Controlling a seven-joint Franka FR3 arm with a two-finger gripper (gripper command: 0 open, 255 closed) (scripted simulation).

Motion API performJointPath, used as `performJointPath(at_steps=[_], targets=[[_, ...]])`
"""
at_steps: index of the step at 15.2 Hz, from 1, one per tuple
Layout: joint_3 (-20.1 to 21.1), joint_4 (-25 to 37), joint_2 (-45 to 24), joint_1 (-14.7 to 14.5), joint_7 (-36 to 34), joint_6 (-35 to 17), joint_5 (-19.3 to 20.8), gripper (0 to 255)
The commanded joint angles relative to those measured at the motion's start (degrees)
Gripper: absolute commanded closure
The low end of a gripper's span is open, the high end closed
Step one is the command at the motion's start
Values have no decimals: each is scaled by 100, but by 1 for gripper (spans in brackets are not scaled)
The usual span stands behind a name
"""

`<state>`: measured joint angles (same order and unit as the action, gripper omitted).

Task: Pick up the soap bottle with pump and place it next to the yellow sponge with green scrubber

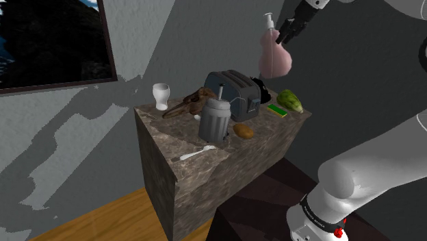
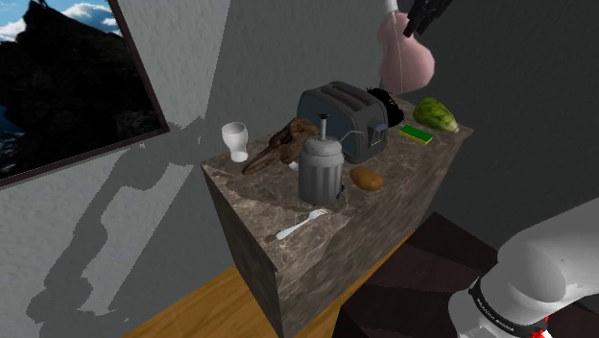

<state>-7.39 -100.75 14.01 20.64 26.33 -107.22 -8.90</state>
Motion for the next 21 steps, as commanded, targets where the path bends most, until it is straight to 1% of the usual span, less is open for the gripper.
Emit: performJointPath(at_steps=[1, 5, 9, 12, 16, 21], targets=[[-190, 126, -111, 80, 288, 51, -71, 255], [-581, 546, -470, 262, 865, 230, -258, 255], [-963, 1102, -942, 475, 1441, 467, -517, 255], [-1232, 1625, -1378, 678, 1867, 697, -770, 255], [-1513, 2424, -2026, 1022, 2364, 1060, -1160, 255], [-1476, 1803, -1840, 964, 2442, 611, -1091, 255]])
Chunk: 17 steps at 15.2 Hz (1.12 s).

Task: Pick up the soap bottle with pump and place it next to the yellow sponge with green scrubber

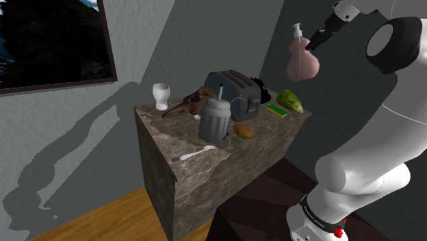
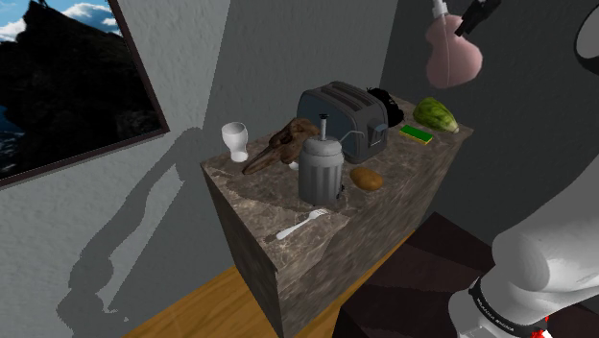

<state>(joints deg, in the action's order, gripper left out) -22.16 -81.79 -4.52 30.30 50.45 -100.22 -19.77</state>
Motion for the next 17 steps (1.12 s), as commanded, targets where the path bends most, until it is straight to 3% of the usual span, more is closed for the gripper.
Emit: performJointPath(at_steps=[1, 17], targets=[[6, -208, 44, -12, 46, -175, 6, 255], [67, -1710, 282, -96, 356, -1429, -9, 255]])
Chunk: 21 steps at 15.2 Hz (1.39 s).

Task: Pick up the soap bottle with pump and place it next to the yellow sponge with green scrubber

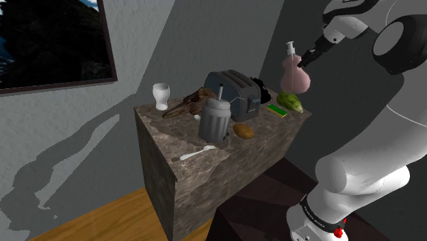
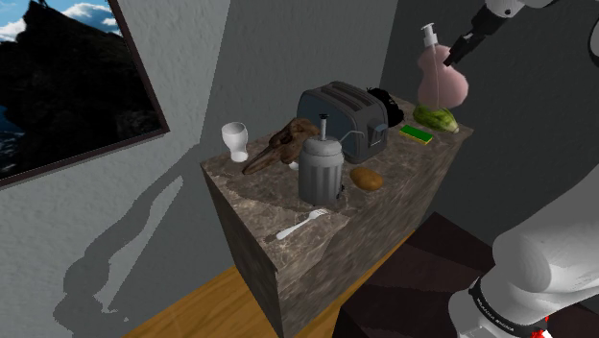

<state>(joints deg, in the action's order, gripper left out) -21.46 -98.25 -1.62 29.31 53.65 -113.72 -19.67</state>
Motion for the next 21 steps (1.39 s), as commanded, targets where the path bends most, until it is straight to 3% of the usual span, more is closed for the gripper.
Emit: performJointPath(at_steps=[1, 21], targets=[[0, -142, -6, 0, 59, -152, -29, 255], [50, -1371, -246, -22, 651, -1515, -451, 255]])
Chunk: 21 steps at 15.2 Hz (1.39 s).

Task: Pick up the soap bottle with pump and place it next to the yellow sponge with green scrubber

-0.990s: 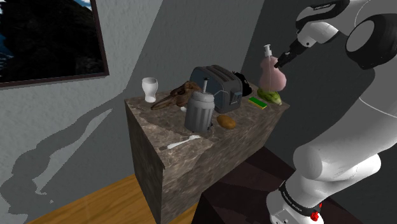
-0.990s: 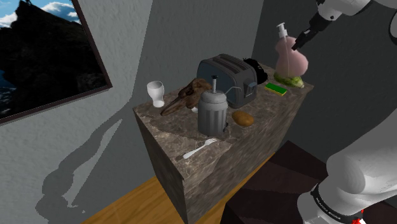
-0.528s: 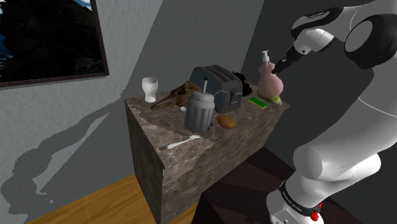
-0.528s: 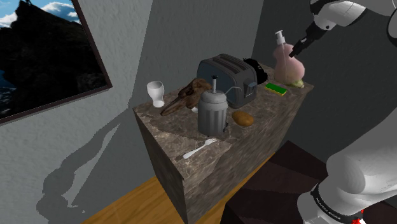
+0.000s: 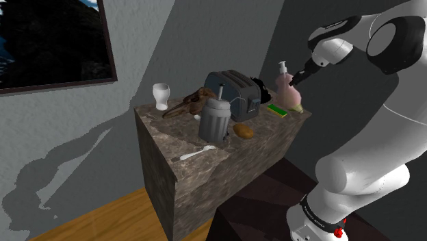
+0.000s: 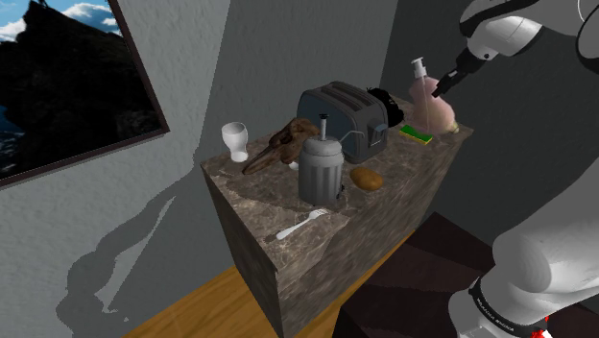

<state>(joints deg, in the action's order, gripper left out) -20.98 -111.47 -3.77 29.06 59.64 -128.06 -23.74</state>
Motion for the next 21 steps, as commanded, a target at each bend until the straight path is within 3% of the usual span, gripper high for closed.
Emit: performJointPath(at_steps=[1, 21], targets=[[6, -95, -56, 4, 90, -144, -77, 255], [185, -733, -788, 83, 1026, -1301, -1009, 255]])
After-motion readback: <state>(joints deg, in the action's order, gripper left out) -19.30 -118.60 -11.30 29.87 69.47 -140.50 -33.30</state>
